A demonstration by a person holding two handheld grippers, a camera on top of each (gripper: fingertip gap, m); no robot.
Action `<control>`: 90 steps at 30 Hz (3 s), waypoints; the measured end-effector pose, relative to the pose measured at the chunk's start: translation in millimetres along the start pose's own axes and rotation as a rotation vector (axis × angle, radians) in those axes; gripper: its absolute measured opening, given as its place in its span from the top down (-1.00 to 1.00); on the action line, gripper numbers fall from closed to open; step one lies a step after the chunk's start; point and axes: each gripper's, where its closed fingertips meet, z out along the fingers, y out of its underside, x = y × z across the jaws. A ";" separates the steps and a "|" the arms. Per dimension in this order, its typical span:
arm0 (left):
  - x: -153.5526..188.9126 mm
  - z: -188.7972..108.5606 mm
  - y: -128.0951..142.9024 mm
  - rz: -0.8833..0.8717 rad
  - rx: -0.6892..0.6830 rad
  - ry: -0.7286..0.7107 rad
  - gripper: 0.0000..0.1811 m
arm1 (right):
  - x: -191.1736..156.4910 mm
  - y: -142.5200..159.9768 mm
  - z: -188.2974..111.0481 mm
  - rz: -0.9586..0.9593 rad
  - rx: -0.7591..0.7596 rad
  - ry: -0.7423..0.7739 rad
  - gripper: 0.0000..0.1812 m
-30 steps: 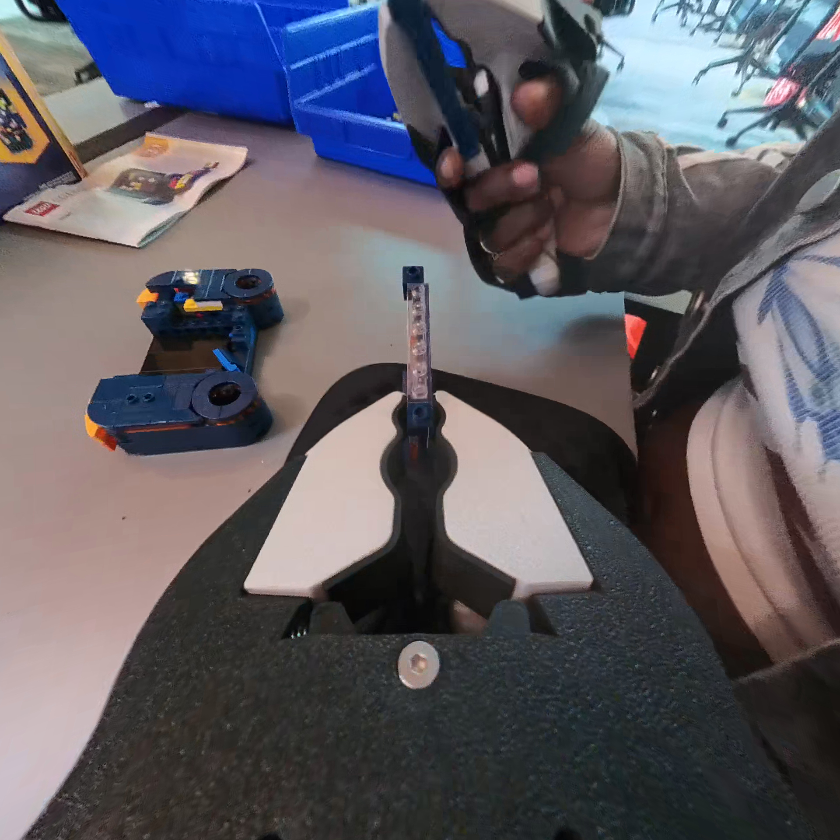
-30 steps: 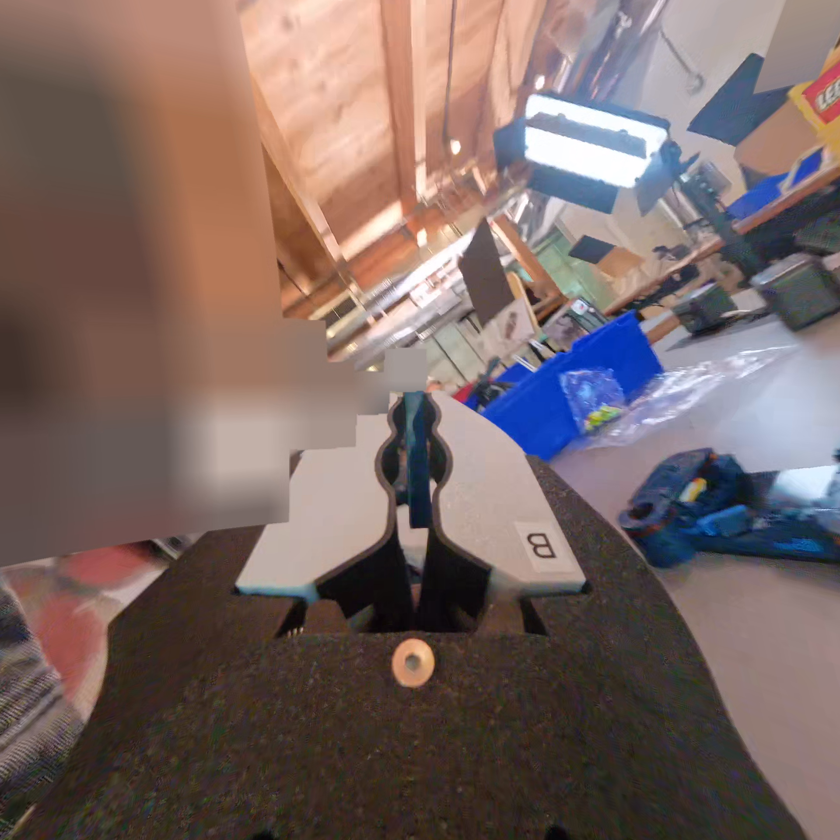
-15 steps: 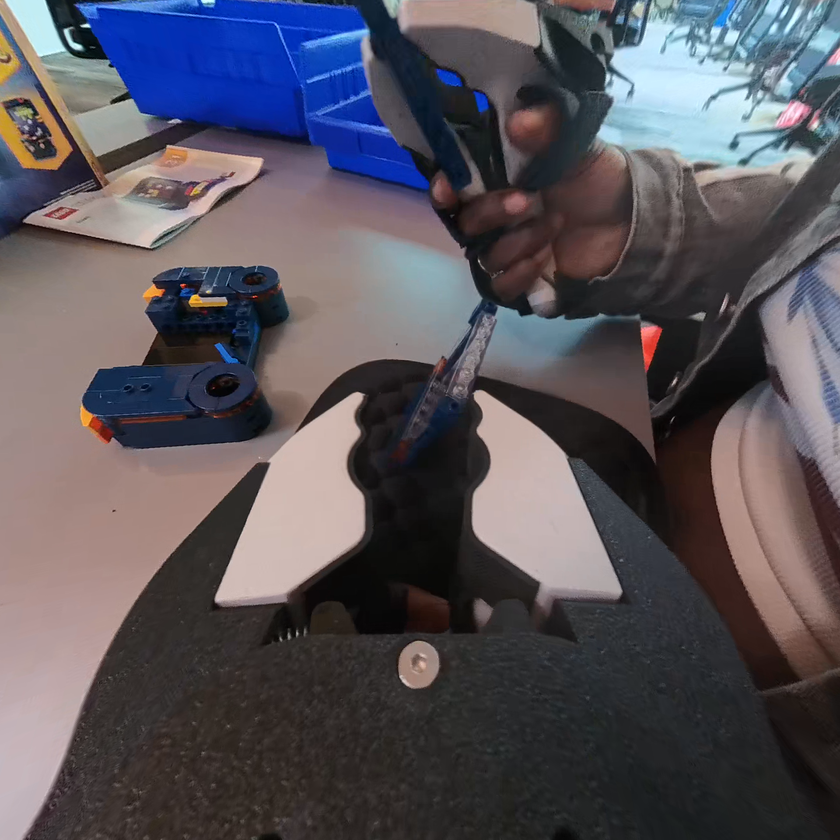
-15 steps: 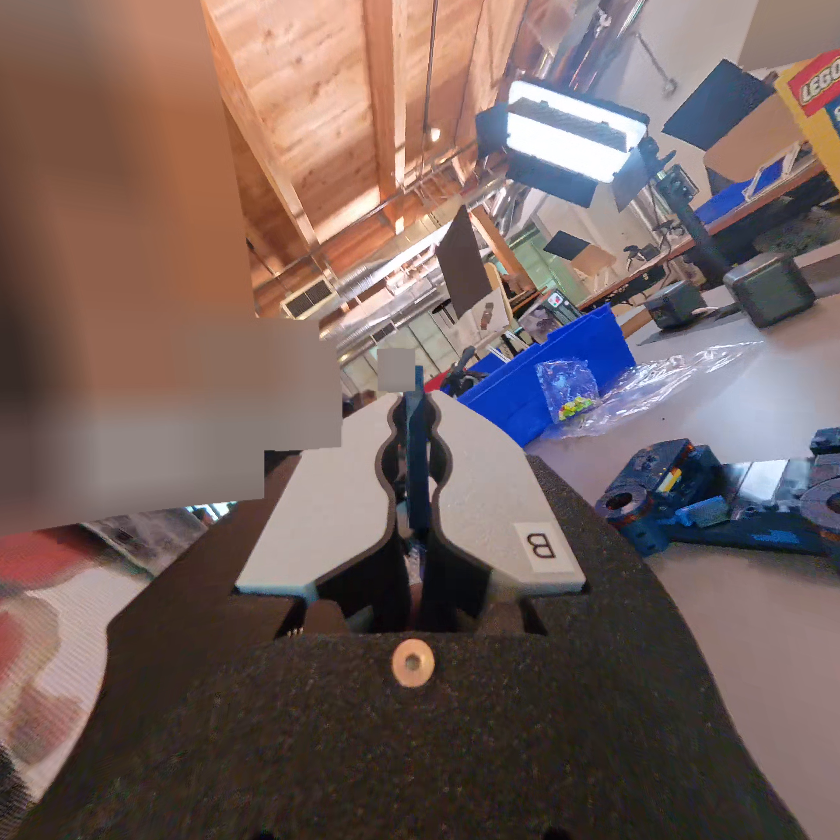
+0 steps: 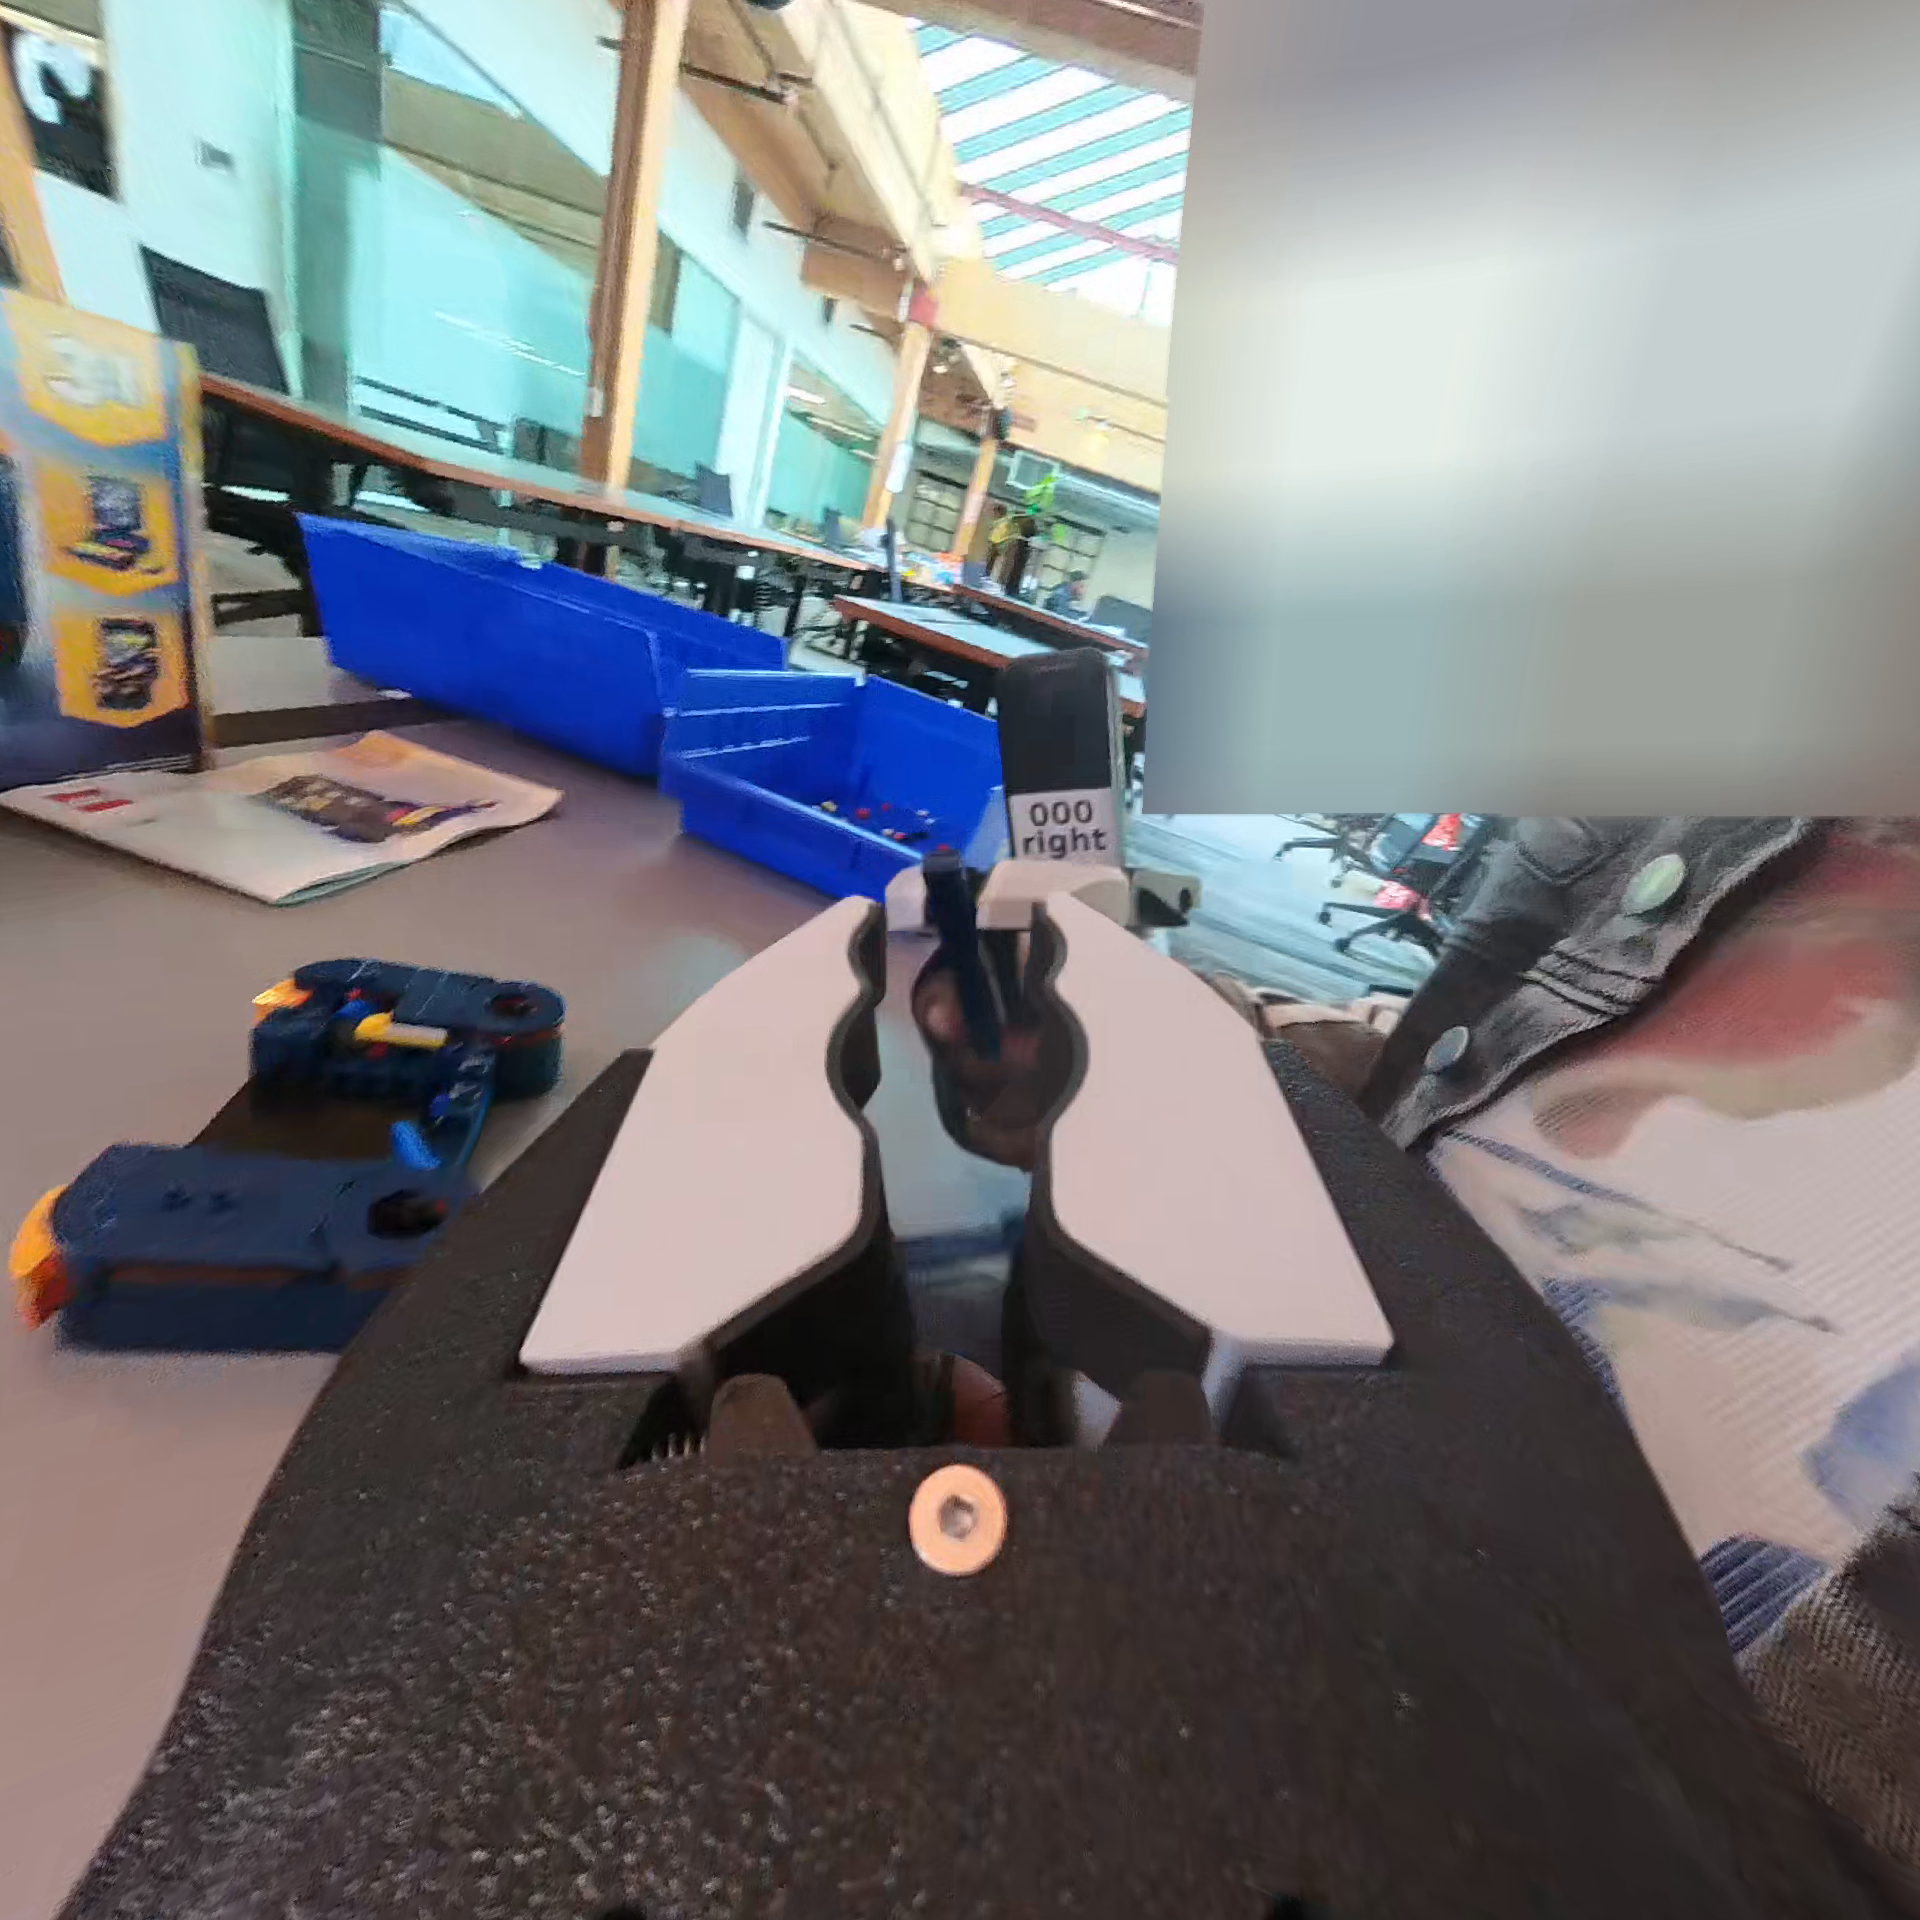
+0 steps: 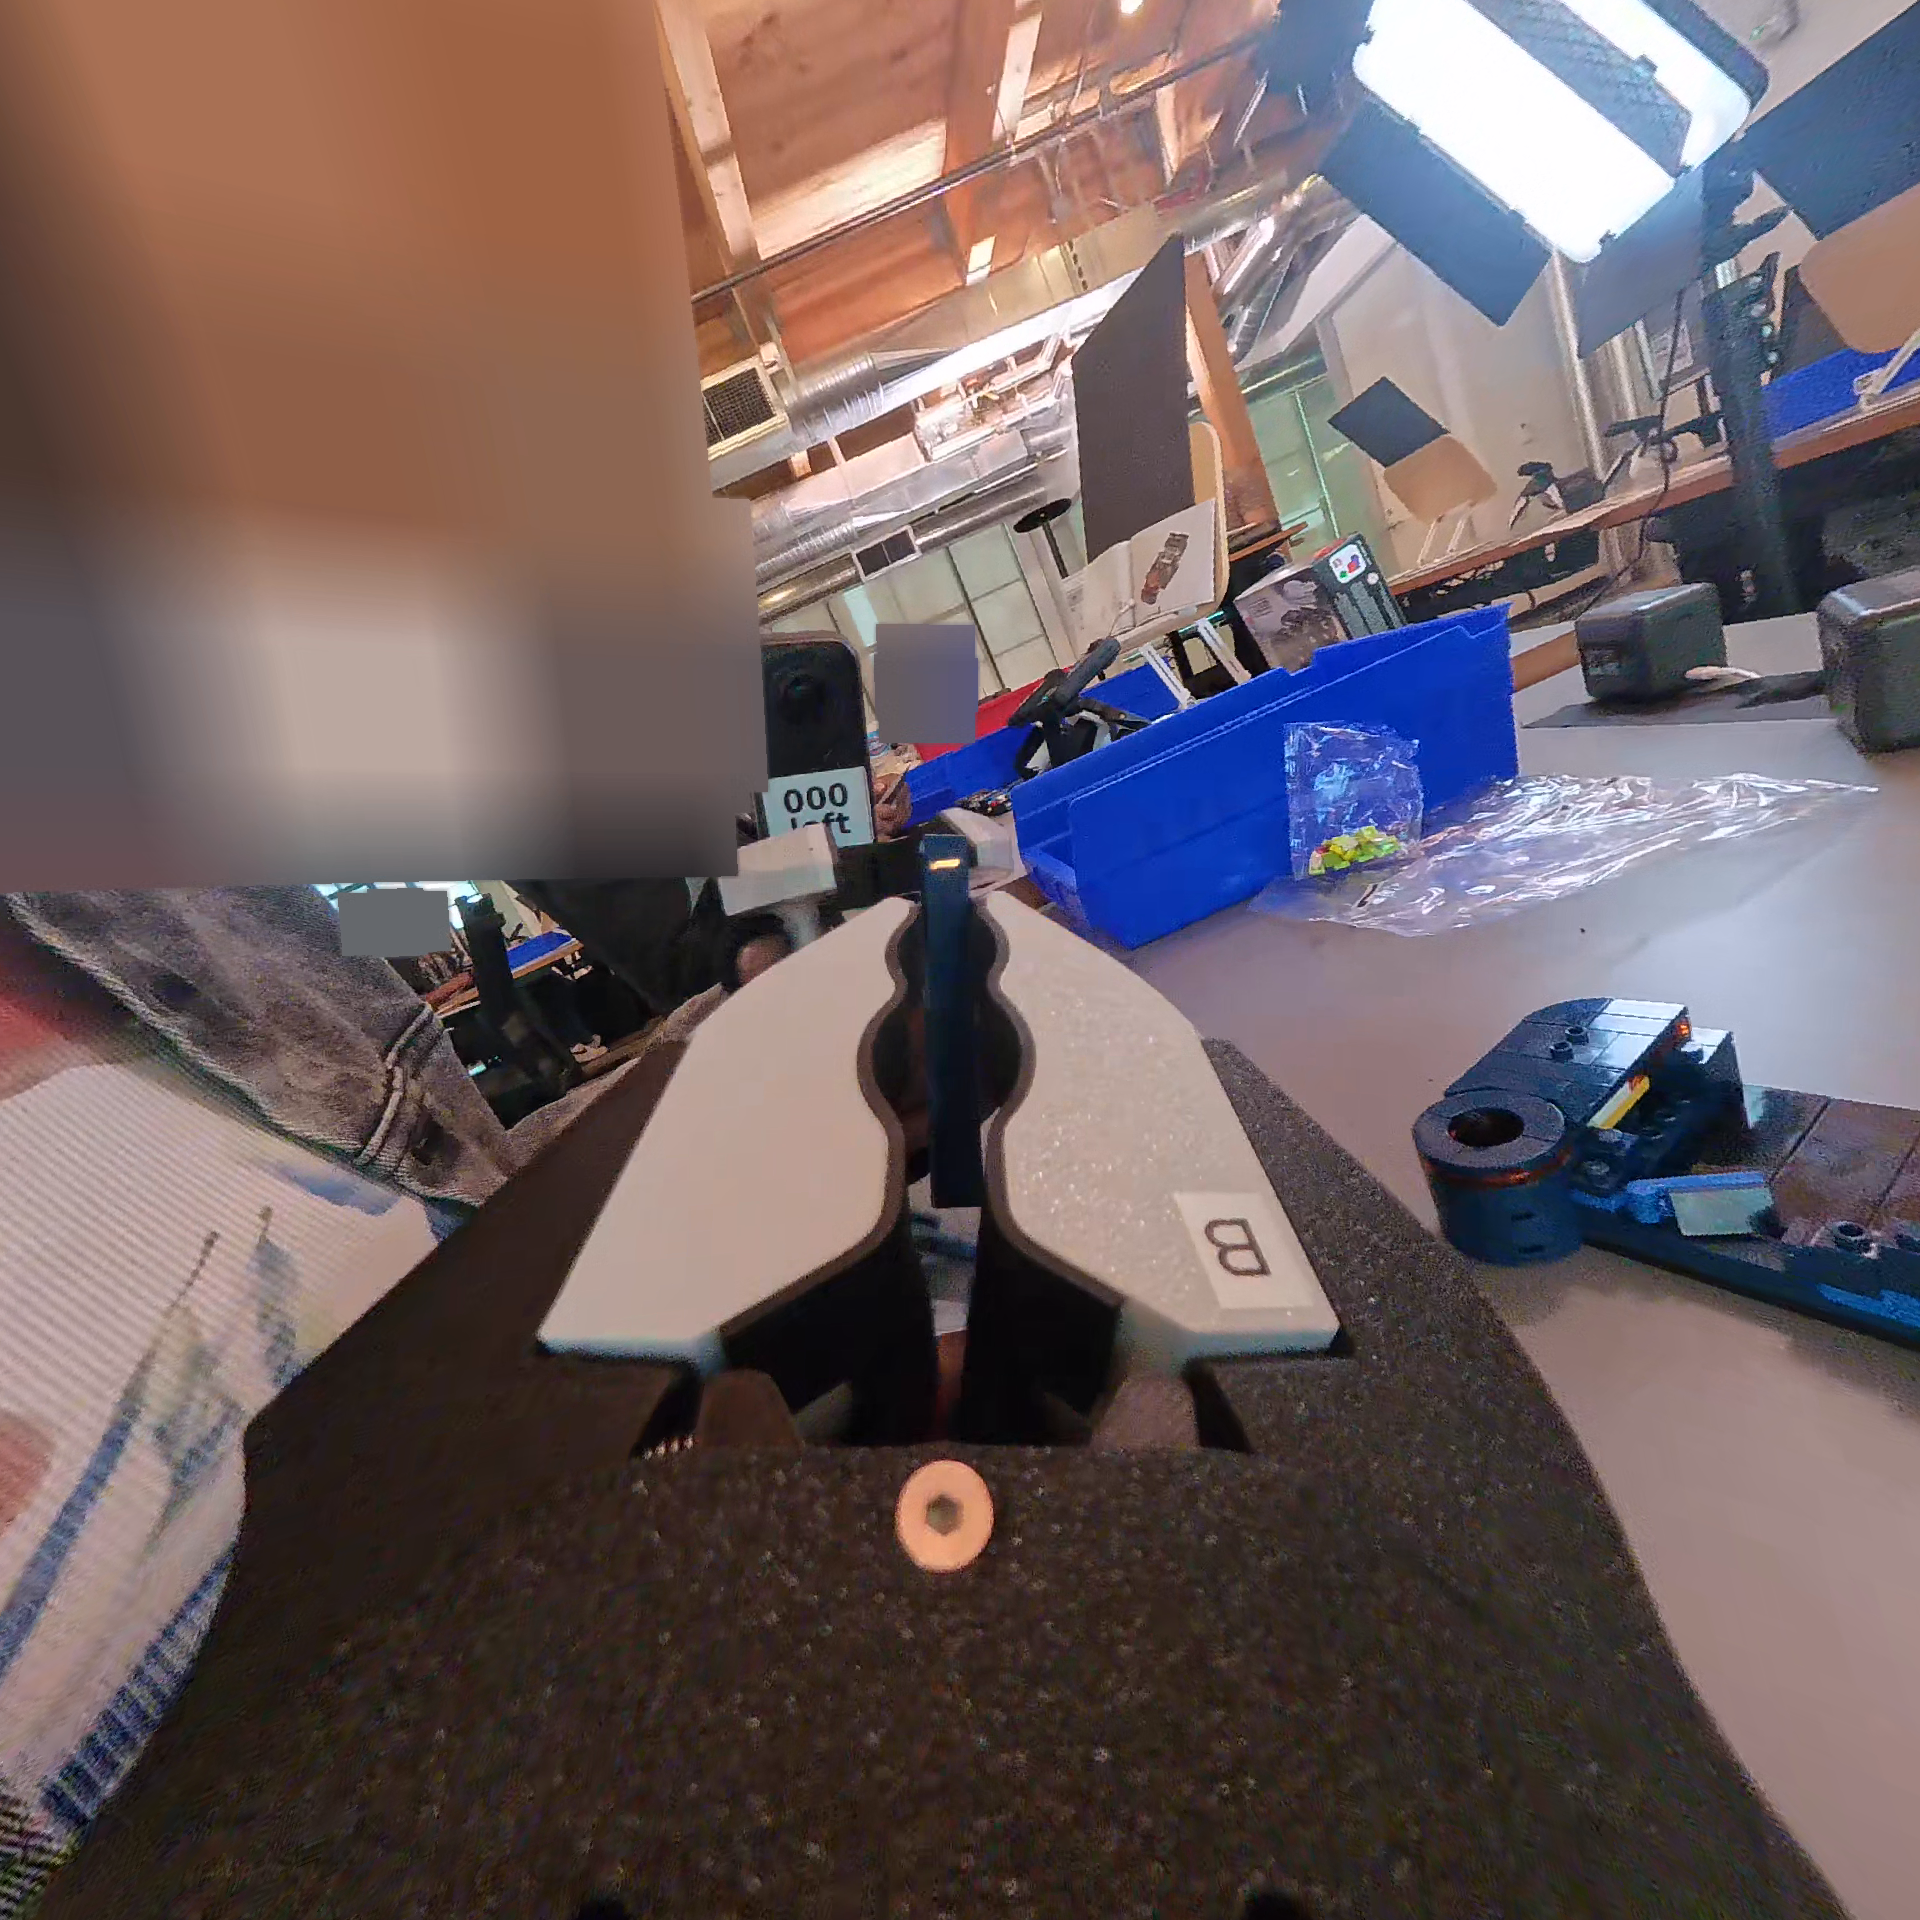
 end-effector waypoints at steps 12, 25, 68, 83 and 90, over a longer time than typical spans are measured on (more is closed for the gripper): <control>3.9 10.8 1.8 -0.041 0.008 0.066 0.93 | -8.6 4.4 8.7 0.034 0.014 -0.043 0.92; 20.6 1.8 10.9 -0.021 -0.185 0.148 0.93 | -23.9 24.6 3.0 -0.214 -0.330 -0.186 0.91; 10.7 -7.3 52.2 0.062 -0.628 -0.070 0.92 | -14.1 42.4 1.8 -0.323 -0.423 -0.178 0.93; -10.0 -28.8 56.9 0.074 -0.731 -0.143 0.92 | 25.6 -10.2 -5.5 -0.238 -0.166 -0.012 1.00; -29.4 -36.0 67.4 -0.003 -0.643 -0.162 0.92 | 53.3 -1.6 -25.8 -0.231 -0.241 0.050 1.00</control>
